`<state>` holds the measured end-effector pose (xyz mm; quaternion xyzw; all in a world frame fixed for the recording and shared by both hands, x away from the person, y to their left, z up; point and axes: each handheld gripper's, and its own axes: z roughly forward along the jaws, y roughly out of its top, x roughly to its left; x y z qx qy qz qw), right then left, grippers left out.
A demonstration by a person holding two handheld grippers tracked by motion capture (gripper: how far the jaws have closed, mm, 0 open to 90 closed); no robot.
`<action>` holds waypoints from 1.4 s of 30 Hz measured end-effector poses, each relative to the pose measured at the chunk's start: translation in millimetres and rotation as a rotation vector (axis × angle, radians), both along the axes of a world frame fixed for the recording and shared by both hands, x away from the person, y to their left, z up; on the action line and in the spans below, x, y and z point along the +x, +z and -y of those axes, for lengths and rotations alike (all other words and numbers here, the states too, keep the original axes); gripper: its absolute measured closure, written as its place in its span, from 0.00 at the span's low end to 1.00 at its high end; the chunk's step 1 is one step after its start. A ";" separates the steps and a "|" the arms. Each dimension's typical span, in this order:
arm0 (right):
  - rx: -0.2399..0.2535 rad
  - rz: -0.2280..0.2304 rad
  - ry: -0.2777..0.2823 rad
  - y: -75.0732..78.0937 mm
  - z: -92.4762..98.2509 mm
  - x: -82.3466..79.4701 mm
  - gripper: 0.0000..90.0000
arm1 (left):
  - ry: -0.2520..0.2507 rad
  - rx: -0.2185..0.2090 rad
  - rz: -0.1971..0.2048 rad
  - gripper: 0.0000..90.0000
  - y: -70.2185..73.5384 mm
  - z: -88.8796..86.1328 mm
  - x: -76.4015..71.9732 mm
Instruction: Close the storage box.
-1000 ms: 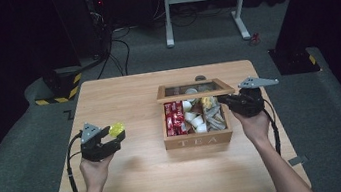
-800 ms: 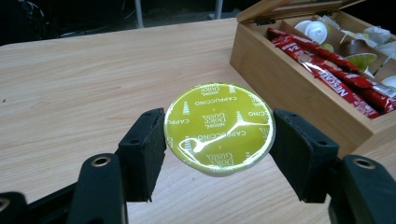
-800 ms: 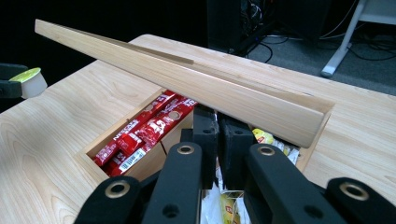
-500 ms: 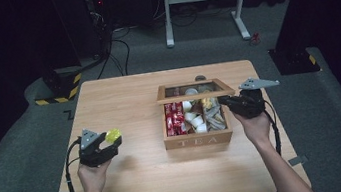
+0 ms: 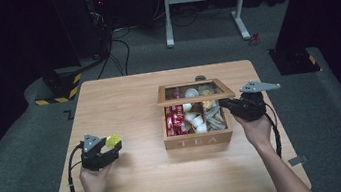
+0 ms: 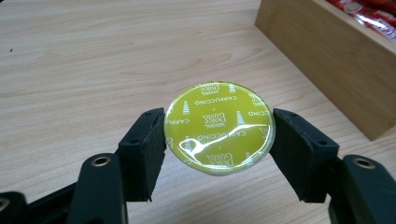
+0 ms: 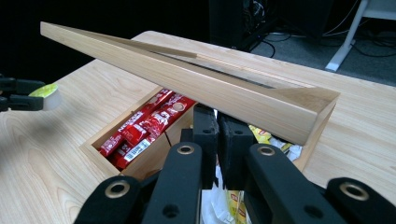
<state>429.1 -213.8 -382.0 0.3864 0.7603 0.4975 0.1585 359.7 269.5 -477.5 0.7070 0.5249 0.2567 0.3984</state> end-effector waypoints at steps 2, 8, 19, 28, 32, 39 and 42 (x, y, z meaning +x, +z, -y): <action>0.007 -0.006 -0.002 -1.1 0.2 -1.0 0.96 | 0.008 -0.001 -0.005 0.41 -2.5 0.4 -0.2; 0.006 -0.009 0.003 -3.8 1.1 -2.7 0.96 | 0.017 -0.004 -0.010 0.41 -8.2 1.6 0.6; 0.016 -0.015 0.005 -8.8 1.9 -5.9 0.96 | 0.027 0.000 -0.027 0.41 -17.6 3.5 2.2; 0.016 -0.019 0.005 -11.6 2.5 -9.0 0.96 | 0.036 0.000 -0.024 0.41 -19.7 4.6 2.7; 0.018 -0.018 0.002 -12.3 2.6 -10.1 0.96 | 0.034 0.007 -0.025 0.41 -21.4 6.3 3.1; 0.013 -0.025 0.001 -14.7 2.8 -12.0 0.96 | 0.025 0.022 -0.032 0.41 -24.8 9.0 4.0; 0.015 -0.021 0.001 -14.9 2.9 -12.2 0.96 | 0.018 0.032 -0.042 0.41 -27.0 10.4 4.1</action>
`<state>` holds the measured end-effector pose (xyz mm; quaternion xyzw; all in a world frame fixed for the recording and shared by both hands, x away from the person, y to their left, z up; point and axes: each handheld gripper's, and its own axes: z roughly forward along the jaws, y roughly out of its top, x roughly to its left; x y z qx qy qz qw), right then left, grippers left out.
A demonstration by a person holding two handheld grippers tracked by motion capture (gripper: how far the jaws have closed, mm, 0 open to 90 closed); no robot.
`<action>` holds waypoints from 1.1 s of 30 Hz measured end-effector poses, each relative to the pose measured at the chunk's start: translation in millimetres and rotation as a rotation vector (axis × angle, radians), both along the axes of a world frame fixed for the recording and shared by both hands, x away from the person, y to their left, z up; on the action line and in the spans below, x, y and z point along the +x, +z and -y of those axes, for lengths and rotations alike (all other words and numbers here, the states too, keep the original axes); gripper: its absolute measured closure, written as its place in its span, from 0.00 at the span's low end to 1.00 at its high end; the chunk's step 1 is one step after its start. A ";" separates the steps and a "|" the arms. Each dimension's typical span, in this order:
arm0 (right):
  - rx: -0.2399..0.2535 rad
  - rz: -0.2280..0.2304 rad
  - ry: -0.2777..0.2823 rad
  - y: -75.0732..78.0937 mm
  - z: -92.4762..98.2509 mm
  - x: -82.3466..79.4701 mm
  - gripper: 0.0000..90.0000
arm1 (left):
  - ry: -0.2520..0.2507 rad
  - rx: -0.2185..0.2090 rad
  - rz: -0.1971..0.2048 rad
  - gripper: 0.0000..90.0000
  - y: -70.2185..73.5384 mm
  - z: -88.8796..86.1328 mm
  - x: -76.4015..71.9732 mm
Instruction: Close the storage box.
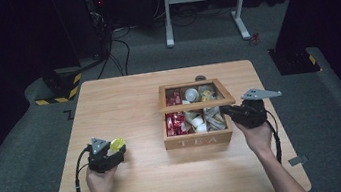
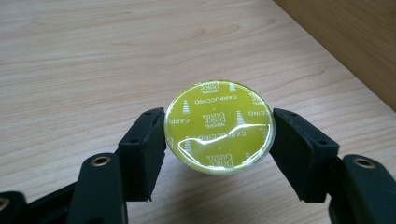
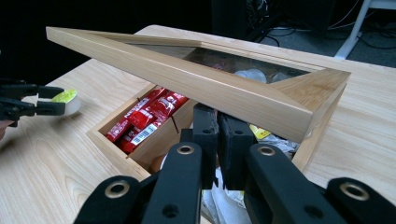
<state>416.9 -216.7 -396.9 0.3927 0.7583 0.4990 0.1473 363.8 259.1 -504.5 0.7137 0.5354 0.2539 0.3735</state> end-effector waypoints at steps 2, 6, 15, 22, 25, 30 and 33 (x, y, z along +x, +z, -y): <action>0.004 0.001 0.000 -0.4 0.0 -0.3 0.96 | -0.001 0.005 -0.002 0.41 -1.4 0.2 0.4; 0.000 -0.009 0.000 -2.0 -0.1 -1.7 0.96 | 0.008 -0.008 -0.001 0.41 -3.0 0.3 0.7; 0.001 -0.007 0.000 -3.5 0.3 -2.7 0.96 | 0.008 0.004 -0.013 0.41 -6.4 1.3 0.7; -0.005 -0.006 -0.001 -3.7 0.4 -3.5 0.96 | 0.007 0.003 -0.017 0.41 -9.9 2.6 0.7; 0.000 -0.008 -0.002 -4.6 0.4 -3.8 0.96 | 0.015 -0.002 -0.019 0.41 -10.0 0.8 0.3; -0.010 -0.005 -0.001 -4.2 0.1 -3.6 0.96 | 0.003 -0.020 -0.019 0.38 -12.0 2.4 -1.2; -0.011 -0.004 -0.002 -4.3 -0.2 -3.6 0.96 | 0.001 -0.032 -0.021 0.33 -11.9 0.9 -1.3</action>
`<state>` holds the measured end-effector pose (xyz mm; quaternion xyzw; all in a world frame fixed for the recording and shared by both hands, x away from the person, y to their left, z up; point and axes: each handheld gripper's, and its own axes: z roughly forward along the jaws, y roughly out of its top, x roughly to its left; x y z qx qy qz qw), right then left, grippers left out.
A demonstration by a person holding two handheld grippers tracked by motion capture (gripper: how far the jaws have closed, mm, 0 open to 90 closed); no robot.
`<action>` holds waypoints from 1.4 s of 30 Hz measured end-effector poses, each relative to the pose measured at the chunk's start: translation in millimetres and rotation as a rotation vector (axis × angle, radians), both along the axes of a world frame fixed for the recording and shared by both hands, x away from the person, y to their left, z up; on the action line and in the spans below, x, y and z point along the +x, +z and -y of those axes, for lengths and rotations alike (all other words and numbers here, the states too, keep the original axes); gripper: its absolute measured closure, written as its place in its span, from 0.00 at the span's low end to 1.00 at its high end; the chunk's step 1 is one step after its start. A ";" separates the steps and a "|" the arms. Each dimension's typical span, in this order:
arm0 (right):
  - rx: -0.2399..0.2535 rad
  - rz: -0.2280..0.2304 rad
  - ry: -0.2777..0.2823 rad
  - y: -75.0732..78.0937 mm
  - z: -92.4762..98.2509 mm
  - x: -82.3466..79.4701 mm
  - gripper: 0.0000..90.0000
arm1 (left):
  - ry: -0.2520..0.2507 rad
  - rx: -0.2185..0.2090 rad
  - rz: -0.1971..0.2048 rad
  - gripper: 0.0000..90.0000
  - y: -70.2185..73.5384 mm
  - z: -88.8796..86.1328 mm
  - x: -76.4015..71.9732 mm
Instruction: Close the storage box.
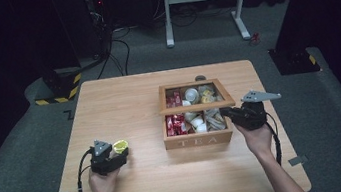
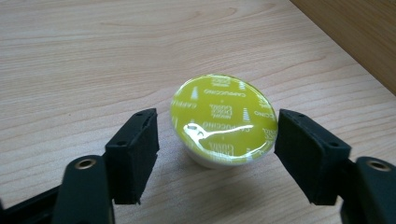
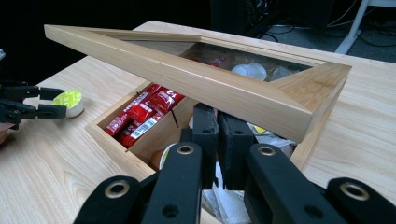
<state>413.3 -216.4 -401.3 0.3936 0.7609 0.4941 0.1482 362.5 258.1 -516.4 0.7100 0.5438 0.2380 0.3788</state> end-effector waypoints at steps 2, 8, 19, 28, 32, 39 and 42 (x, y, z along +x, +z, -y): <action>0.004 -0.003 0.001 -1.0 0.1 -0.4 0.96 | -0.001 -0.011 0.006 0.31 1.3 -1.1 -0.9; -0.001 -0.003 0.002 -2.2 0.2 -1.0 0.96 | -0.006 -0.047 0.037 0.29 9.0 -2.8 -8.0; -0.002 -0.003 0.004 -4.3 1.6 -3.5 0.96 | 0.005 -0.102 0.077 0.31 22.2 -17.2 -20.0; -0.001 -0.010 0.006 -9.2 2.7 -6.4 0.96 | 0.053 -0.080 0.106 0.33 26.6 -32.5 -33.0; 0.002 -0.011 0.005 -11.2 2.7 -7.2 0.96 | 0.069 -0.098 0.100 0.33 24.2 -39.4 -36.3; 0.007 -0.017 0.005 -14.5 5.1 -10.8 0.96 | 0.121 -0.085 0.083 0.35 19.3 -49.0 -39.0; 0.013 -0.014 0.001 -15.7 6.5 -12.4 0.96 | 0.141 -0.076 0.073 0.36 16.4 -51.9 -38.5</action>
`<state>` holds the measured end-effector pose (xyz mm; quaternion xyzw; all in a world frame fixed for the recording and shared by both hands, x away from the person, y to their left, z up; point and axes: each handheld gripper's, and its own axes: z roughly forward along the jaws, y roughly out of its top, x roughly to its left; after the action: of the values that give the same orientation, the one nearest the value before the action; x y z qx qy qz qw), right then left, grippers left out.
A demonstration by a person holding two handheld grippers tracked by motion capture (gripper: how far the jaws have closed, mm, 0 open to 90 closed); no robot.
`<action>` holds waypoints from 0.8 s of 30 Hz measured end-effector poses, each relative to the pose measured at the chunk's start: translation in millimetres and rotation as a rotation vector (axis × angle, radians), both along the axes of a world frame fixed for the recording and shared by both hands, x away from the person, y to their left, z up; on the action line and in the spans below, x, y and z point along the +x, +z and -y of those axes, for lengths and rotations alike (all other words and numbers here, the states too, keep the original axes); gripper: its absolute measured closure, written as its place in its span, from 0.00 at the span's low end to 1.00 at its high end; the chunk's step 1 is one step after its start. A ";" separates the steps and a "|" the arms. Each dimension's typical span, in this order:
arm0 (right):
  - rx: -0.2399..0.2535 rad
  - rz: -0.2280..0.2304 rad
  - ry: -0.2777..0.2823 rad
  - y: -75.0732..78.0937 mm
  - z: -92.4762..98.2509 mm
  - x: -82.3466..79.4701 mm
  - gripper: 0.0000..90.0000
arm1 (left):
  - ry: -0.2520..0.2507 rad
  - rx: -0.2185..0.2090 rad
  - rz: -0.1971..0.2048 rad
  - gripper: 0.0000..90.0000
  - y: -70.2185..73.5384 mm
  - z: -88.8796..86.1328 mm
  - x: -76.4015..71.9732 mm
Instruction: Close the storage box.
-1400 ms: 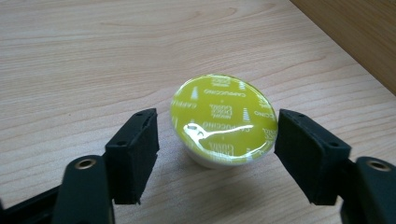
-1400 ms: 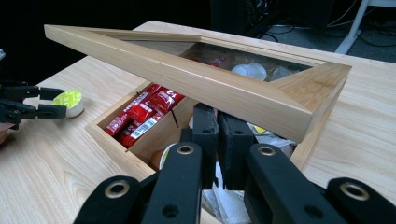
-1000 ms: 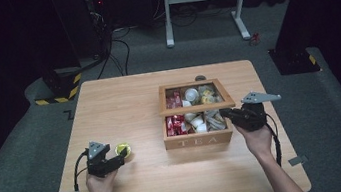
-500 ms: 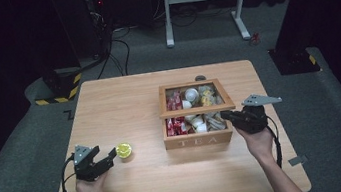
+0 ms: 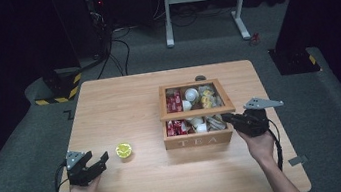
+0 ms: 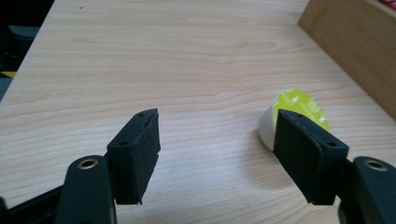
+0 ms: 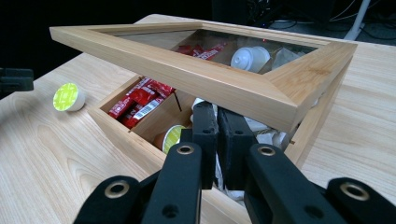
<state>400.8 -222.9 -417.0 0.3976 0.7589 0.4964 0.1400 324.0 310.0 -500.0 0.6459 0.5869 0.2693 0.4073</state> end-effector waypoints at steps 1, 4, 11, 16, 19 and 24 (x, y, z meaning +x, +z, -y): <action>0.000 0.001 -0.001 -0.4 0.4 -0.3 0.96 | 0.006 0.000 -0.006 0.36 -1.1 -1.3 0.0; 0.001 -0.009 -0.001 -2.7 0.6 -1.5 0.96 | 0.019 0.002 -0.012 0.36 -3.5 -4.1 -0.7; 0.001 -0.013 -0.004 -7.7 1.4 -3.7 0.96 | 0.047 0.012 -0.040 0.36 -11.8 -7.8 -0.9; 0.000 -0.018 -0.005 -10.3 1.8 -5.0 0.96 | 0.069 0.041 -0.062 0.36 -16.4 -10.5 -0.8; 0.001 -0.020 -0.006 -11.7 2.4 -6.0 0.96 | 0.076 0.061 -0.080 0.35 -19.7 -11.1 -0.2; 0.005 -0.024 -0.008 -15.1 3.0 -7.3 0.96 | 0.087 0.078 -0.106 0.35 -23.7 -12.8 1.6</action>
<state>393.6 -225.9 -432.1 0.4067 0.7578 0.4929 0.1319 325.6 322.8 -523.8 0.6484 0.6242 0.2749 0.3383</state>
